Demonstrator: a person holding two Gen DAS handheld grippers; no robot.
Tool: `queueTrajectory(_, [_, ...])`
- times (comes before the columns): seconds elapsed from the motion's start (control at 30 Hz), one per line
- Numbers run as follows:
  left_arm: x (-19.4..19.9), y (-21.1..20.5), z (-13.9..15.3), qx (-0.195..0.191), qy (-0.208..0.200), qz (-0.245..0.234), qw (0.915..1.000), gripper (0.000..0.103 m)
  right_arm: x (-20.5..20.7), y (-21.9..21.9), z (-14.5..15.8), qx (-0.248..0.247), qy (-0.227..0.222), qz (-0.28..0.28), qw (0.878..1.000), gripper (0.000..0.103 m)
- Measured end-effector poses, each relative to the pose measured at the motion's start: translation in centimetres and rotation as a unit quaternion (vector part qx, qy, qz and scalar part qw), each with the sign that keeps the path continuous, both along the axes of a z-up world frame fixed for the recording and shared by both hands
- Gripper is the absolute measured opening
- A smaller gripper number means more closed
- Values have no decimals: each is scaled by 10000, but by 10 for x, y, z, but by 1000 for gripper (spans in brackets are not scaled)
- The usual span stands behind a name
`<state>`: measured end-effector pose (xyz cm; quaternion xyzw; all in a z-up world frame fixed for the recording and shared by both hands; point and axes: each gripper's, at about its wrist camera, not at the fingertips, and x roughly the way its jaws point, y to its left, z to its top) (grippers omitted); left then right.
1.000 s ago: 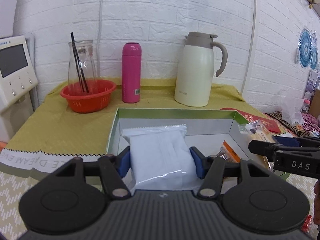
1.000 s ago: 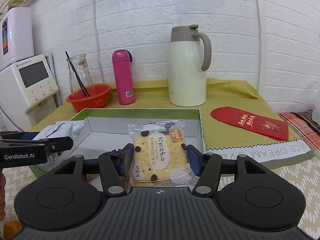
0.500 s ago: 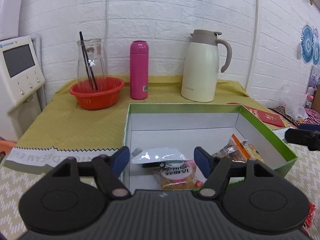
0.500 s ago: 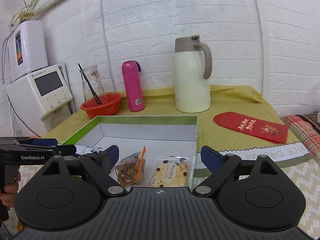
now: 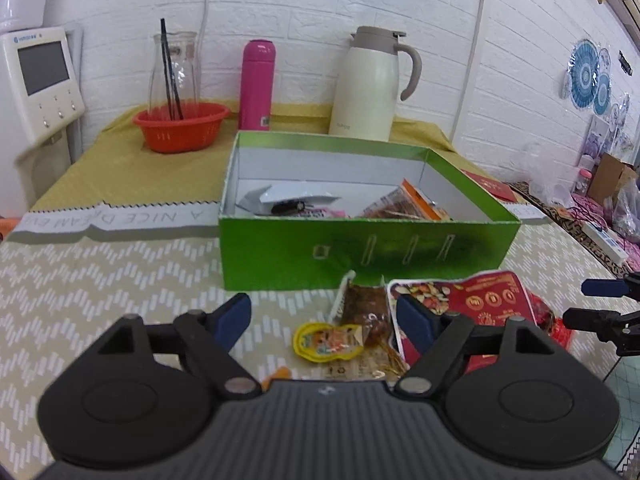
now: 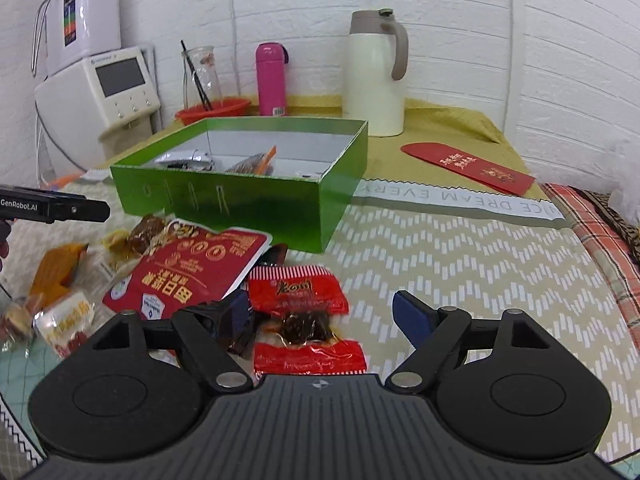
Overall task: Organize snacks
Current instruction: 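Grasp the yellow jelly cup with left tool while right grasps a red candy packet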
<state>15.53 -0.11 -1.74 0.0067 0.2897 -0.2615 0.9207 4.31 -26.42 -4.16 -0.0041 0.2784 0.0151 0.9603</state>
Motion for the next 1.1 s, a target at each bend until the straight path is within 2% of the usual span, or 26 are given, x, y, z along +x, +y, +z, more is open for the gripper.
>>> queueTrajectory(0.07, [1, -5, -7, 0, 129, -173, 9998, 79, 3, 0, -3, -28, 145, 108, 9998, 102])
queueTrajectory(0.1, [2, -8, -11, 64, 174, -197, 9996, 79, 5, 0, -5, -15, 219, 153, 9996, 95])
queueTrajectory(0.2, [6, -14, -19, 261, 238, -140, 9993, 79, 9, 0, -11, 50, 317, 160, 9994, 96])
queueTrajectory(0.33, [17, -12, -23, 87, 583, -161, 9981, 79, 16, -1, -17, 69, 375, 111, 9992, 96])
queueTrajectory(0.37, [22, -11, -25, 37, 718, -178, 9973, 75, 18, -3, -17, 98, 401, 95, 9991, 97])
queueTrajectory(0.4, [23, -12, -24, 58, 689, -161, 9975, 69, 20, -4, -19, 137, 456, 74, 9988, 97])
queueTrajectory(0.47, [25, -14, -24, 108, 716, -212, 9972, 66, 22, -5, -20, 93, 444, 22, 9990, 101])
queueTrajectory(0.5, [25, -15, -23, 109, 716, -241, 9971, 55, 23, -5, -20, 70, 452, 12, 9990, 102])
queueTrajectory(0.57, [24, -18, -23, 201, 636, -292, 9973, 48, 23, -4, -20, 34, 463, 19, 9989, 102])
queueTrajectory(0.63, [20, -20, -24, 237, 574, -348, 9975, 45, 22, -2, -19, -71, 460, -60, 9989, 91])
queueTrajectory(0.67, [19, -21, -23, 253, 547, -339, 9976, 45, 22, -1, -19, -84, 455, -83, 9989, 83])
queueTrajectory(0.77, [18, -19, -24, 194, 546, -319, 9978, 45, 20, 2, -17, -120, 445, -186, 9988, 79])
queueTrajectory(0.87, [17, -15, -23, 97, 552, -289, 9980, 44, 15, 1, -15, -5, 316, -293, 9991, 66])
queueTrajectory(1.03, [12, -9, -22, 38, 537, -145, 9984, 43, 3, 1, -13, 163, 219, -491, 9984, 63])
queueTrajectory(1.1, [9, -6, -19, 18, 474, -91, 9988, 43, -5, -1, -9, 295, 78, -567, 9979, 51])
